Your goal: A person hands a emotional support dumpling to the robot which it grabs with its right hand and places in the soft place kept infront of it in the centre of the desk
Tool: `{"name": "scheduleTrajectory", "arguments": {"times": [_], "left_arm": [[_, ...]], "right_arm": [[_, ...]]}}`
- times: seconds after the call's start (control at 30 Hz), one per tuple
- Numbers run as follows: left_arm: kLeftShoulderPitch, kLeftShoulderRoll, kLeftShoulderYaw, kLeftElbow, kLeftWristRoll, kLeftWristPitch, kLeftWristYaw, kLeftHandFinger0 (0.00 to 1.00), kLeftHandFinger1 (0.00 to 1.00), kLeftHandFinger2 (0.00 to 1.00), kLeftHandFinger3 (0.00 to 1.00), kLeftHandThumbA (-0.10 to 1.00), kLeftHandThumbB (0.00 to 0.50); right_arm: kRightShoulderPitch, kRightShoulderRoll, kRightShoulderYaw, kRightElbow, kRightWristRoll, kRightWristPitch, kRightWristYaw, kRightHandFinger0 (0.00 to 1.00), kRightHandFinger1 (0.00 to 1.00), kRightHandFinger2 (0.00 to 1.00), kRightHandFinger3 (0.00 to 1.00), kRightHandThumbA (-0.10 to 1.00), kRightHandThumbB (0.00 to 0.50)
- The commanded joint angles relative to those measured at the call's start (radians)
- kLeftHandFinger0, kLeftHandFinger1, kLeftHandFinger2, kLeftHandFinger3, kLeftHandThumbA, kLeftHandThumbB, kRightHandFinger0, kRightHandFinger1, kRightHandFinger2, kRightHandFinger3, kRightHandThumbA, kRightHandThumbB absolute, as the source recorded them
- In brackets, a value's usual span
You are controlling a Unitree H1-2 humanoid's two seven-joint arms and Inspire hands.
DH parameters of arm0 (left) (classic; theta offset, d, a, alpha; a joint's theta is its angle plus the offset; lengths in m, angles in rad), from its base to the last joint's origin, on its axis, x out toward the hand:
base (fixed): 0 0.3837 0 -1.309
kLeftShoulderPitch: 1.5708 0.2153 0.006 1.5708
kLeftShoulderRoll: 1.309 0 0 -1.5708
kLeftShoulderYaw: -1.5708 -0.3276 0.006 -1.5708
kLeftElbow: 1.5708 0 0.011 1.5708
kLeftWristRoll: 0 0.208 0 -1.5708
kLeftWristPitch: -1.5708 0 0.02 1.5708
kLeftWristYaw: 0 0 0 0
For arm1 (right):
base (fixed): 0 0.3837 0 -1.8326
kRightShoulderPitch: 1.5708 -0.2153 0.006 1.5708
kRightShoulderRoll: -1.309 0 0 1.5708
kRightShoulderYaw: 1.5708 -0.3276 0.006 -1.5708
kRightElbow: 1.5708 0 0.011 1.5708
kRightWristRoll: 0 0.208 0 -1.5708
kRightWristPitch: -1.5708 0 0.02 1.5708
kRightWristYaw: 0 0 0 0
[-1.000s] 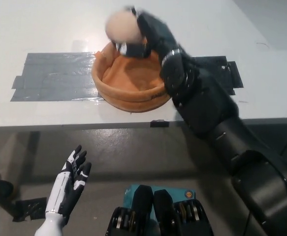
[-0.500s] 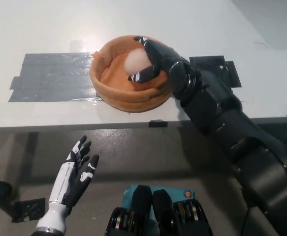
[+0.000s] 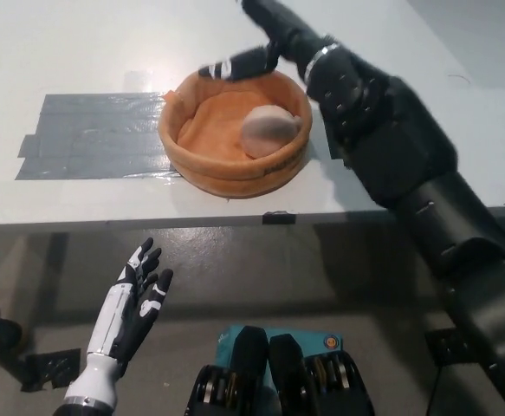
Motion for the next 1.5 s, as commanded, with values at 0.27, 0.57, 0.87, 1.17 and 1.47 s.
{"name": "scheduleTrajectory", "arguments": {"times": [0.27,0.57,0.87,1.17,1.47], "left_arm": [[-0.067,0.019,0.012,0.002,-0.017,-0.038,-0.009,1.00,1.00,1.00,1.00,0.76,0.005],[-0.080,0.019,0.013,0.009,0.002,-0.018,0.004,1.00,1.00,1.00,1.00,0.81,0.000],[-0.067,0.016,0.008,0.011,0.002,-0.030,0.003,1.00,1.00,1.00,1.00,0.77,0.000],[-0.050,0.016,0.005,0.016,0.002,-0.025,0.005,1.00,1.00,1.00,1.00,0.78,0.000],[-0.021,0.014,-0.002,0.010,0.020,-0.028,0.011,1.00,1.00,1.00,1.00,0.80,0.000]], "right_arm": [[0.206,-0.170,-0.133,-0.781,0.113,0.100,0.101,1.00,1.00,1.00,1.00,0.98,0.449],[0.586,-0.190,-0.182,-1.116,0.145,0.090,0.066,1.00,1.00,1.00,1.00,0.90,0.381],[0.936,-0.097,-0.241,-0.979,0.176,-0.077,-0.059,1.00,1.00,1.00,1.00,0.98,0.356],[1.010,-0.076,-0.279,-0.725,0.181,-0.205,-0.106,1.00,1.00,1.00,1.00,0.85,0.242],[1.023,-0.060,-0.218,-0.556,0.162,-0.316,-0.103,1.00,1.00,1.00,1.00,0.80,0.254]]}}
